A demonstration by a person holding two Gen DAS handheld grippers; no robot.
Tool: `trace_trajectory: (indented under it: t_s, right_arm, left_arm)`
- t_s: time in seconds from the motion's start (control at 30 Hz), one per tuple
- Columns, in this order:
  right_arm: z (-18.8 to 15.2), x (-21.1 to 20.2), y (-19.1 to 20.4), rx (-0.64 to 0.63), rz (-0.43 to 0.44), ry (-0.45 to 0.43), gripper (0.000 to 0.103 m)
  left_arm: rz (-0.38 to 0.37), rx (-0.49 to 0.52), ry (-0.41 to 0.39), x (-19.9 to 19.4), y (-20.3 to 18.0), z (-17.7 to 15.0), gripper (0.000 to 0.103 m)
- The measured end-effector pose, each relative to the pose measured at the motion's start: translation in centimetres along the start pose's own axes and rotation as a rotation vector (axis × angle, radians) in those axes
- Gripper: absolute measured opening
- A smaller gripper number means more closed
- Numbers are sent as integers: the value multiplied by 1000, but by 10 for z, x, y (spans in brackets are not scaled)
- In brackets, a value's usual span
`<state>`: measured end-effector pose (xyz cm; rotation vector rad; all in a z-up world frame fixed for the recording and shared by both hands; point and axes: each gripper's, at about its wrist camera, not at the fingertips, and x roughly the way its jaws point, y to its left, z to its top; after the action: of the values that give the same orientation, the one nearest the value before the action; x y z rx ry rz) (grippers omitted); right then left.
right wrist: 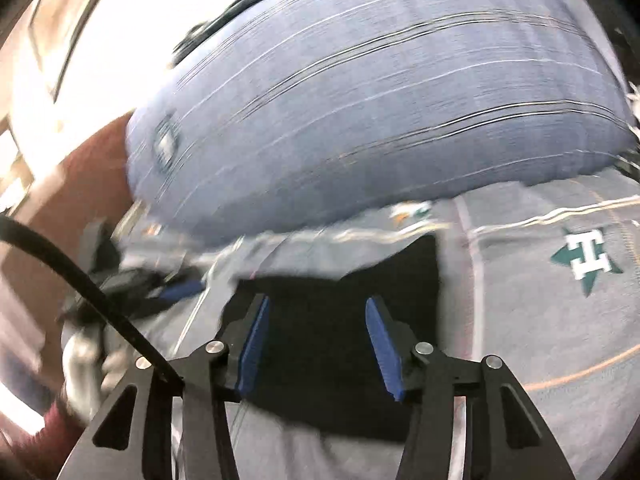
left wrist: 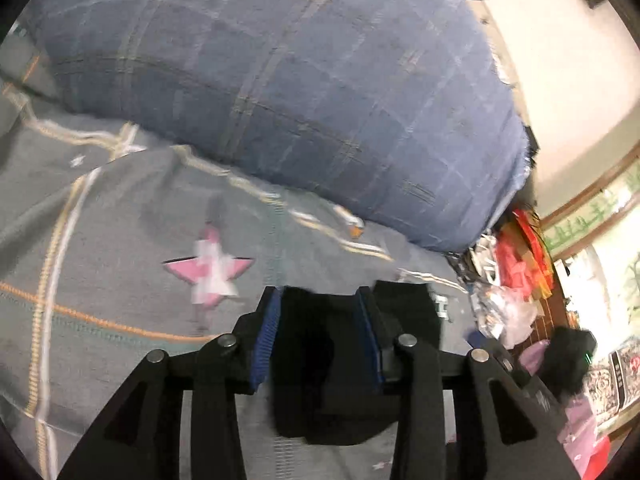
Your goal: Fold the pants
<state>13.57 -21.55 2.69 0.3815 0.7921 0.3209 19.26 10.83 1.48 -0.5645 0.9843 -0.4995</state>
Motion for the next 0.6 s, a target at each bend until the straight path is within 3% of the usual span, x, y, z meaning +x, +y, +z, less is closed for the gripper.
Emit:
trace_trajectory:
  t_s: [0.17,0.23,0.3,0.4,0.5,0.6]
  right_arm:
    - [21,43,-29,140,102,90,55]
    - [19,63,-36,187,138,127,55]
    - [19,87,-46,225,123,156,53]
    - [19,117,-70,307,81,190,51]
    - [16,128,-89,404,94,154,48]
    - [16,126,-88,388,87,141,46]
  left_arm:
    - [9,35,84,56,-33,-5,43]
    - [87,37,117,81,-28,-8,43]
    - [151,20,133,96,-16,-13,39]
    - [129,33,104,97,-12,-17,38]
    - [132,65,99,96,-14,-19,38]
    - [120,60,91,89,-16,-17,38]
